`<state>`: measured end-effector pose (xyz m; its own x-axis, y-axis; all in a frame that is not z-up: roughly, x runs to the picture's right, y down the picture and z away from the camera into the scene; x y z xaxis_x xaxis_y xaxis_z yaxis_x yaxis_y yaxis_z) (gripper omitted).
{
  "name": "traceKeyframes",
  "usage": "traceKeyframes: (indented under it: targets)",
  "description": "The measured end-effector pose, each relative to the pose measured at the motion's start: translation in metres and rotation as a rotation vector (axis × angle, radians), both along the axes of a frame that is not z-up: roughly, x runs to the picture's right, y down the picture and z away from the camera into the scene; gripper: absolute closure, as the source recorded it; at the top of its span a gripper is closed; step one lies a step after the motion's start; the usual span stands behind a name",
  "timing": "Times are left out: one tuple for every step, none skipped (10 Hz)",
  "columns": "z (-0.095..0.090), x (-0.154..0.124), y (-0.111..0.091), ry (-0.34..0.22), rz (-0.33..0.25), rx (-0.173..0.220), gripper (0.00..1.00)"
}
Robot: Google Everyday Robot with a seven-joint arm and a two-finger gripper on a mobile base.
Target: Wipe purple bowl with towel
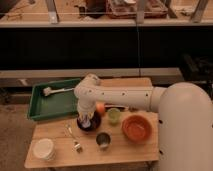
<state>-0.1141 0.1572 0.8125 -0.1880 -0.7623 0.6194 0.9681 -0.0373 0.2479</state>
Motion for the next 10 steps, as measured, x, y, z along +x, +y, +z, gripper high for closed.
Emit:
traceKeyframes:
  targets:
    - [-0.003, -0.002, 0.007, -0.018, -0.012, -0.018, 1.0]
    - [-0.006, -0.001, 0.012, -0.028, -0.018, -0.031, 1.0]
    - [-0.009, 0.003, 0.014, -0.03, -0.018, -0.038, 1.0]
    - [-0.011, 0.016, 0.015, -0.022, -0.012, -0.042, 1.0]
    - [-0.012, 0.027, 0.013, -0.011, -0.001, -0.039, 1.0]
    - [-0.013, 0.04, 0.009, 0.005, 0.012, -0.03, 1.0]
    - [-0.014, 0.056, 0.003, 0.032, 0.034, -0.013, 1.0]
    - [-0.014, 0.061, -0.002, 0.046, 0.048, -0.003, 1.0]
    - [-0.011, 0.063, -0.009, 0.06, 0.059, 0.014, 1.0]
    - [-0.007, 0.066, -0.015, 0.074, 0.071, 0.026, 1.0]
